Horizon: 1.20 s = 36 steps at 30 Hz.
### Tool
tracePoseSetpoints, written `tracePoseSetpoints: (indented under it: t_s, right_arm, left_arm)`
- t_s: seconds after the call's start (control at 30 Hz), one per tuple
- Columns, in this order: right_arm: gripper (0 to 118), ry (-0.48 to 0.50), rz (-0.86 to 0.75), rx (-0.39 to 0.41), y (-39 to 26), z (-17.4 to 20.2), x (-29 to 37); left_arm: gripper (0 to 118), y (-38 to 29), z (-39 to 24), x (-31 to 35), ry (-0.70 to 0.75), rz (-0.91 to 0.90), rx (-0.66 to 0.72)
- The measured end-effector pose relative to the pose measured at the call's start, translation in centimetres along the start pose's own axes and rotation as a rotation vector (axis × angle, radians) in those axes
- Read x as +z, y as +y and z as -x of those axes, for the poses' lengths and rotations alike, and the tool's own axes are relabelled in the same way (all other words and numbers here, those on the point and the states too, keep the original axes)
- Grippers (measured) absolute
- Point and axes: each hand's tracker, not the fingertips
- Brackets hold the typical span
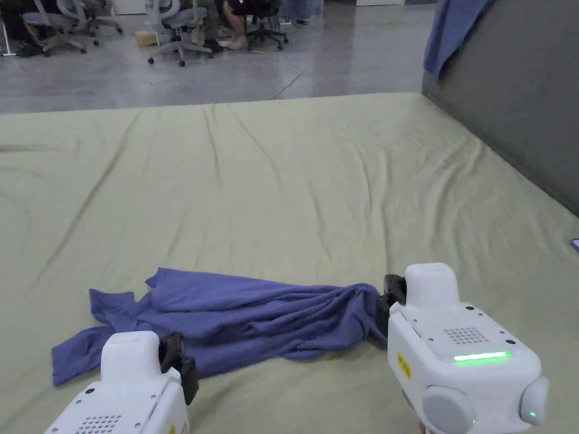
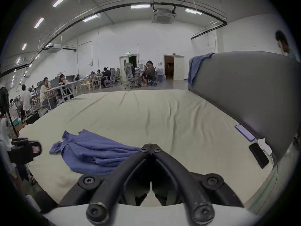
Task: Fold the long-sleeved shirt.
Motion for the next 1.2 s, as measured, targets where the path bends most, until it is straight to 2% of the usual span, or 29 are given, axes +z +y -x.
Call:
tracePoseSetpoints:
  t_s: [0.03, 0.13, 0.2, 0.3, 0.33, 0.37, 0.4, 0.43, 0.47, 0.57, 0.67, 0.73, 0.83, 0.87, 0.9, 0.93, 1.0, 1.03, 1.07, 1.1, 1.2]
  right_arm:
    - [0, -0.002, 0.000, 0.001, -0.1, 0.1, 0.2]
    - [0, 0.012, 0.006, -0.039, 0.0, -0.1, 0.5]
    - [0, 0.012, 0.008, -0.041, 0.1, -0.1, 0.5]
    - [0, 0.019, 0.014, -0.032, 0.1, 0.0, 0.5]
    - [0, 0.022, 0.018, -0.031, 0.1, 0.0, 0.5]
    - [0, 0.026, 0.024, -0.029, 0.0, 0.0, 0.4]
    - [0, 0.027, 0.027, -0.029, -0.1, 0.0, 0.3]
    - [0, 0.029, 0.036, -0.030, -0.3, 0.0, 0.1]
    - [0, 0.033, 0.045, -0.032, -0.5, 0.0, -0.2]
    - [0, 0.029, 0.073, -0.036, -1.3, -0.2, -1.3]
    - [0, 0.027, 0.118, -0.033, -1.7, -0.6, -2.4]
    - [0, 0.022, 0.138, -0.030, -1.9, -0.8, -3.1]
    - [0, 0.024, 0.169, -0.024, -2.0, -1.2, -4.1]
    - [0, 0.014, 0.190, -0.022, -2.0, -1.3, -4.6]
    - [0, 0.005, 0.205, -0.020, -2.1, -1.4, -5.0]
    - [0, 0.005, 0.220, -0.017, -2.1, -1.5, -5.5]
    - [4, -0.019, 0.269, 0.006, -2.2, -1.9, -6.6]
    - [30, -0.008, 0.292, 0.013, -2.4, -2.0, -7.4]
    - [53, 0.033, 0.320, 0.029, -2.6, -2.1, -8.1]
    - [63, 0.064, 0.346, 0.025, -2.6, -2.2, -8.8]
    - [61, 0.073, 0.376, 0.021, -3.1, -1.4, -11.4]
  left_arm:
    - [0, -0.5, 0.3, 0.8, 0.013, -0.007, -0.015]
    - [0, -1.2, 2.1, -0.7, -0.058, 0.115, 0.057]
    - [0, 0.1, 0.9, -0.3, -0.047, 0.050, -0.004]
    - [2, 3.7, 1.0, -3.2, -0.080, 0.032, 0.023]
    - [31, 5.2, 1.8, -5.4, -0.072, 0.068, 0.038]
    - [74, 7.2, 2.3, -8.2, -0.088, 0.141, 0.044]
    - [104, 8.2, 2.6, -10.2, -0.096, 0.194, 0.030]
    - [117, 9.3, 3.2, -13.2, -0.084, 0.233, 0.034]
    - [117, 10.3, 3.8, -16.5, -0.095, 0.214, 0.029]
    - [116, 11.8, 4.8, -25.6, -0.022, 0.357, -0.048]
    - [115, 10.4, 4.8, -31.3, 0.021, 0.496, -0.111]
    - [114, 8.6, 4.9, -33.6, 0.036, 0.585, -0.138]
    - [113, 6.5, 4.2, -34.9, 0.040, 0.612, -0.148]
    - [109, 6.4, 4.3, -34.2, 0.023, 0.597, -0.138]
    - [92, 6.7, 4.1, -33.8, 0.023, 0.582, -0.122]
    - [82, 7.0, 3.8, -33.3, 0.014, 0.578, -0.110]
    - [54, 8.4, 4.0, -32.4, -0.129, 0.499, -0.037]
    - [2, 8.9, 3.1, -31.7, -0.093, 0.471, -0.086]
    - [2, 9.5, 2.3, -31.3, -0.053, 0.453, -0.147]
    - [2, 9.9, 2.0, -30.9, -0.086, 0.450, -0.154]
    - [2, 11.6, 2.5, -30.8, -0.102, 0.429, -0.123]
